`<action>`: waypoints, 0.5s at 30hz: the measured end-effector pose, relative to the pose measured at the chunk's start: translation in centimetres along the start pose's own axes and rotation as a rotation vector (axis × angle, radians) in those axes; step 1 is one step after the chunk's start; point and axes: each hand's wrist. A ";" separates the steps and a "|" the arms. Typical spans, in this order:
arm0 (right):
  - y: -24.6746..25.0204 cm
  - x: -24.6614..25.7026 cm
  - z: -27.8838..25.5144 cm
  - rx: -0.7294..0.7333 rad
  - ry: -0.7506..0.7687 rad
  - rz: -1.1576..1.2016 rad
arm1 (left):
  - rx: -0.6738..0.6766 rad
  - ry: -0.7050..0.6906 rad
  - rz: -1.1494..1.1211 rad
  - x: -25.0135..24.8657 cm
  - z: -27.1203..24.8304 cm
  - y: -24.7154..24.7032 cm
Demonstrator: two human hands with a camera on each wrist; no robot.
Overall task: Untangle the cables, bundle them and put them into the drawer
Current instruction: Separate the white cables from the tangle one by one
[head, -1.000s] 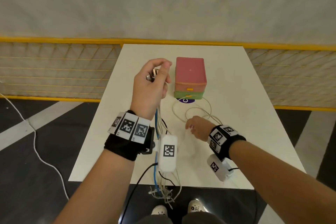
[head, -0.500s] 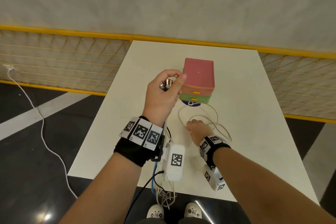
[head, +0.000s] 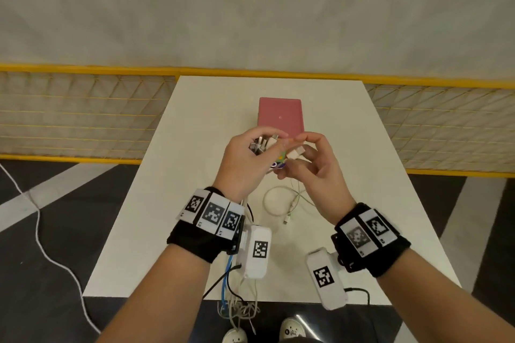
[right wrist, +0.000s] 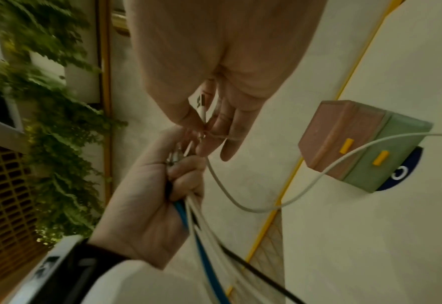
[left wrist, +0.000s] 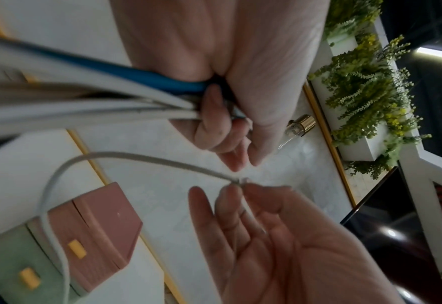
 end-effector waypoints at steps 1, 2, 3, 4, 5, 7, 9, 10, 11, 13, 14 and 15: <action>-0.1 0.4 -0.2 -0.004 0.007 0.015 | 0.033 0.000 -0.023 -0.4 -0.2 -0.3; -0.2 0.6 -0.4 -0.008 0.016 0.020 | 0.065 -0.003 -0.033 -0.7 -0.4 -0.5; -0.3 0.8 -0.5 -0.019 0.026 0.016 | 0.091 -0.006 -0.043 -1.0 -0.5 -0.8; -0.2 0.8 -0.5 -0.037 0.034 0.007 | 0.107 -0.002 -0.065 -1.2 -0.6 -0.9; -0.2 0.8 -0.5 -0.049 0.040 -0.012 | 0.110 0.005 -0.090 -1.3 -0.6 -1.0; -0.3 0.7 -0.5 0.003 0.029 -0.087 | 0.080 0.026 -0.122 -1.4 -0.6 -1.0; -0.3 0.5 -0.8 0.159 -0.043 -0.151 | 0.004 0.046 -0.161 -1.5 -0.5 -1.0; -0.3 0.3 -1.1 0.237 -0.089 -0.209 | -0.046 0.055 -0.194 -1.6 -0.4 -0.8; -0.2 0.2 -1.5 0.295 -0.132 -0.302 | -0.104 0.071 -0.235 -1.6 -0.3 -0.4; 0.9 0.1 -2.3 0.349 -0.192 -0.476 | -0.228 0.116 -0.324 -1.4 0.3 1.1; 1.9 0.2 -2.7 0.343 -0.207 -0.519 | -0.278 0.139 -0.374 -1.3 0.5 2.2; 2.8 0.6 -3.0 0.317 -0.214 -0.547 | -0.319 0.152 -0.418 -1.1 0.7 3.3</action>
Point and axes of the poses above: each hand's wrist, its own z-axis towards the middle knuckle, its own y-axis out of the back of the hand, x = y × z, and after that the axes turned 12 degrees about z, right-handed
